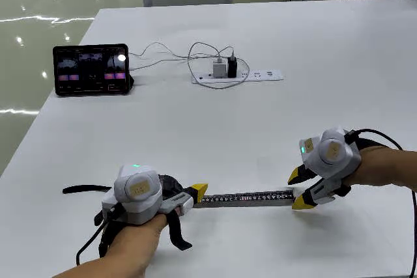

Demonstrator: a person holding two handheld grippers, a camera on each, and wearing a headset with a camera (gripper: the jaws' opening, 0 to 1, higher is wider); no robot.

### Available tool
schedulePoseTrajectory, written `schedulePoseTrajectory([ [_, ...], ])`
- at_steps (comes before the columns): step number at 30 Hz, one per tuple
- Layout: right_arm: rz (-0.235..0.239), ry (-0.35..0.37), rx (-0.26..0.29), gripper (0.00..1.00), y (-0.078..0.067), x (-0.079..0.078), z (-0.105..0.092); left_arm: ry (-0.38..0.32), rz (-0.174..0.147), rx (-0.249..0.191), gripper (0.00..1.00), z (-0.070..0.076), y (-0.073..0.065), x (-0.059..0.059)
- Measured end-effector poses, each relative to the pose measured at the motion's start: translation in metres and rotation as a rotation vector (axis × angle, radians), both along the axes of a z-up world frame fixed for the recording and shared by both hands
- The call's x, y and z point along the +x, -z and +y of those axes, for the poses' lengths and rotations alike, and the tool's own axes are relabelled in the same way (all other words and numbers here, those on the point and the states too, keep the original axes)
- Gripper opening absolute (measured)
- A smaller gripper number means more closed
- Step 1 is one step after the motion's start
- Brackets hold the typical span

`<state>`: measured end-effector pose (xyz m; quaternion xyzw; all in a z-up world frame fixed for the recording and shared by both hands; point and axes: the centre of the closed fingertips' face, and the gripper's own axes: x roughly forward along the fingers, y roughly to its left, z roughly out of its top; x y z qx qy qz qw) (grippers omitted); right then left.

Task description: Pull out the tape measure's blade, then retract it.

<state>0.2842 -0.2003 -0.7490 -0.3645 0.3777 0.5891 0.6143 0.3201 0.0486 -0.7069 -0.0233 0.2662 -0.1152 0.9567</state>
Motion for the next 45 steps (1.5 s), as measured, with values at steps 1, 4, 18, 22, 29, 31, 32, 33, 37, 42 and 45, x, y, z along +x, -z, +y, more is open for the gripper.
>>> schedulePoseTrajectory([
  [1,0.001,0.003,-0.002,0.25,0.001,0.000,0.000,-0.001,0.000,0.001,0.97,0.000,0.000,0.000],
  [4,0.006,0.003,-0.007,0.21,0.002,0.000,0.000,-0.007,-0.002,-0.005,0.96,0.001,0.001,-0.001],
  [18,-0.011,-0.034,-0.040,0.12,0.005,-0.001,0.002,-0.031,-0.012,-0.011,0.89,0.008,0.004,-0.001],
  [22,0.038,0.071,-0.048,0.11,0.005,0.000,0.002,-0.065,0.003,-0.026,0.84,0.013,0.004,-0.002],
  [29,0.034,0.067,-0.068,0.10,0.006,0.001,0.002,-0.053,0.024,0.022,0.79,0.016,0.012,-0.007],
  [31,0.032,0.055,-0.074,0.10,0.006,0.001,0.002,-0.059,0.038,0.009,0.76,0.015,0.013,-0.008],
  [32,0.035,0.057,-0.078,0.10,0.007,0.001,0.002,-0.062,0.047,0.002,0.71,0.014,0.013,-0.008],
  [33,0.035,0.056,-0.081,0.10,0.007,0.001,0.002,-0.060,0.043,0.005,0.68,0.014,0.012,-0.007],
  [37,0.038,0.055,-0.091,0.10,0.007,0.001,0.002,-0.066,0.052,0.020,0.66,0.015,0.012,-0.007],
  [42,0.042,0.057,-0.091,0.10,0.007,0.001,0.002,-0.045,0.109,0.027,0.63,0.015,0.014,-0.007],
  [45,0.046,0.057,-0.092,0.10,0.007,0.002,0.002,-0.040,0.115,0.041,0.62,0.015,0.015,-0.008],
])
